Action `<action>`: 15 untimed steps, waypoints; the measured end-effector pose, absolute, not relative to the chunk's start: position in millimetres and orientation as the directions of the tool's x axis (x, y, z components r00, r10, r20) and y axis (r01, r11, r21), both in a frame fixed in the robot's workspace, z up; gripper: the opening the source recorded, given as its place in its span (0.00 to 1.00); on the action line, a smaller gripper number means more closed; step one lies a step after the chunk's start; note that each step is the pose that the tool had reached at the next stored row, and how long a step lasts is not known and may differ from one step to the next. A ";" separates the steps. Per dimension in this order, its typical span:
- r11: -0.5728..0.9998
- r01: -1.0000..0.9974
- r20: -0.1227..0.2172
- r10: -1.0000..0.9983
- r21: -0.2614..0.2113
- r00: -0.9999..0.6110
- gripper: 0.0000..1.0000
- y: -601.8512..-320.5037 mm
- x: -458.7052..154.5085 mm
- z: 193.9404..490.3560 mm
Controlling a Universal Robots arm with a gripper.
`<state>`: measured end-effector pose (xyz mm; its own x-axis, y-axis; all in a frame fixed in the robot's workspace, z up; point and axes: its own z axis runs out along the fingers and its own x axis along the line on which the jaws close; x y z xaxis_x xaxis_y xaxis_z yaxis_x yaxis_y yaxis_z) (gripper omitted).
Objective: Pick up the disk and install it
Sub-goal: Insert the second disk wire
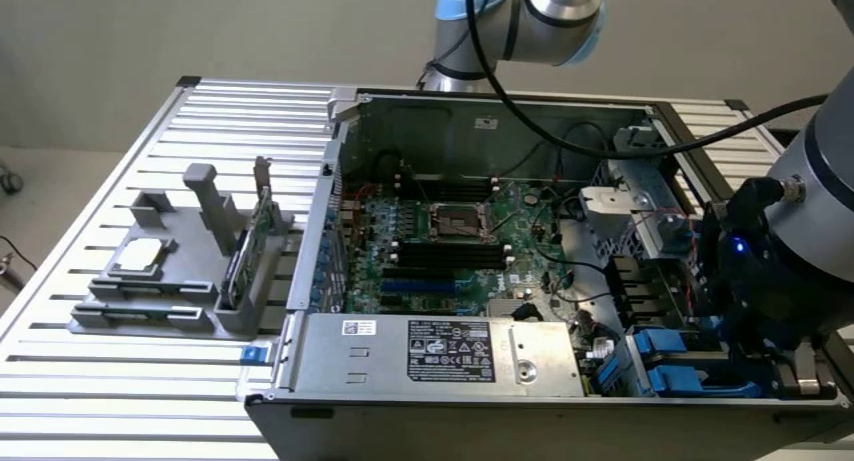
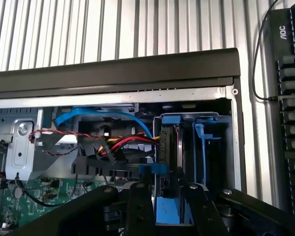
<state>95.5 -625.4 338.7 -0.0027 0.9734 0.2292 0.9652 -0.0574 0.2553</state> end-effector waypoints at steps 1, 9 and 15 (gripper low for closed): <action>-0.057 0.965 0.229 0.973 0.255 -0.003 0.31 -625.4 93.8 341.1; -0.049 0.966 0.230 0.973 0.255 -0.012 0.31 -624.7 79.1 348.7; -0.038 0.966 0.230 0.973 0.255 -0.022 0.11 -622.1 71.8 352.1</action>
<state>71.8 -622.1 352.1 -0.0221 0.9730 0.2298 0.9662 -0.0383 0.2549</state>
